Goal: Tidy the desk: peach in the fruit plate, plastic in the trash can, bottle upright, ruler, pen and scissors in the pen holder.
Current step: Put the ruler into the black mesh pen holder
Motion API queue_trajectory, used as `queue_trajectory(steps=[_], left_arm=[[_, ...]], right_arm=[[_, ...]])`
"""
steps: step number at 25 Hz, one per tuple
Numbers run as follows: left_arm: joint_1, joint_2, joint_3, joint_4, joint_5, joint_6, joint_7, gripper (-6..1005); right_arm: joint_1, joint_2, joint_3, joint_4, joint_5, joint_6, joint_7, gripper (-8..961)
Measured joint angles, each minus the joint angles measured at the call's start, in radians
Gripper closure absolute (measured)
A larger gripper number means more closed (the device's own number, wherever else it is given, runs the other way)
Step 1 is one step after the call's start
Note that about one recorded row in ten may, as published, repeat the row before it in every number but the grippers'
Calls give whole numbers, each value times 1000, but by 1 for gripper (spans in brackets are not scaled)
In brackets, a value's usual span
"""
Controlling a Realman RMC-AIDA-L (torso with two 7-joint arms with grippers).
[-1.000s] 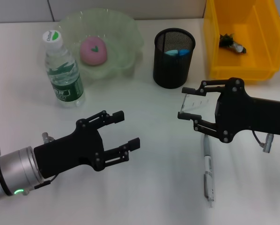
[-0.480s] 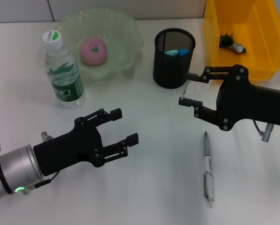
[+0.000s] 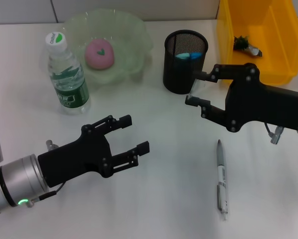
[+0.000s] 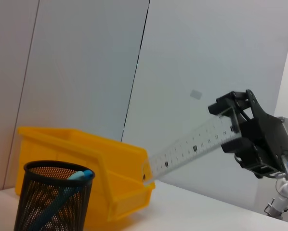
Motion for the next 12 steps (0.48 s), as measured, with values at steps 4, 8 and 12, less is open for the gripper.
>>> queue_trajectory(steps=[4, 8, 12], left_arm=[[-1, 1, 0, -8, 0, 1, 1, 215], [-1, 1, 0, -8, 0, 4, 3, 215], [-4, 1, -2, -8, -5, 7, -6, 215]], right_arm=[[5, 0, 3, 17, 28, 6, -49, 559], [21, 0, 7, 62, 46, 35, -131, 558], [36, 1, -1, 99, 78, 65, -206, 558]])
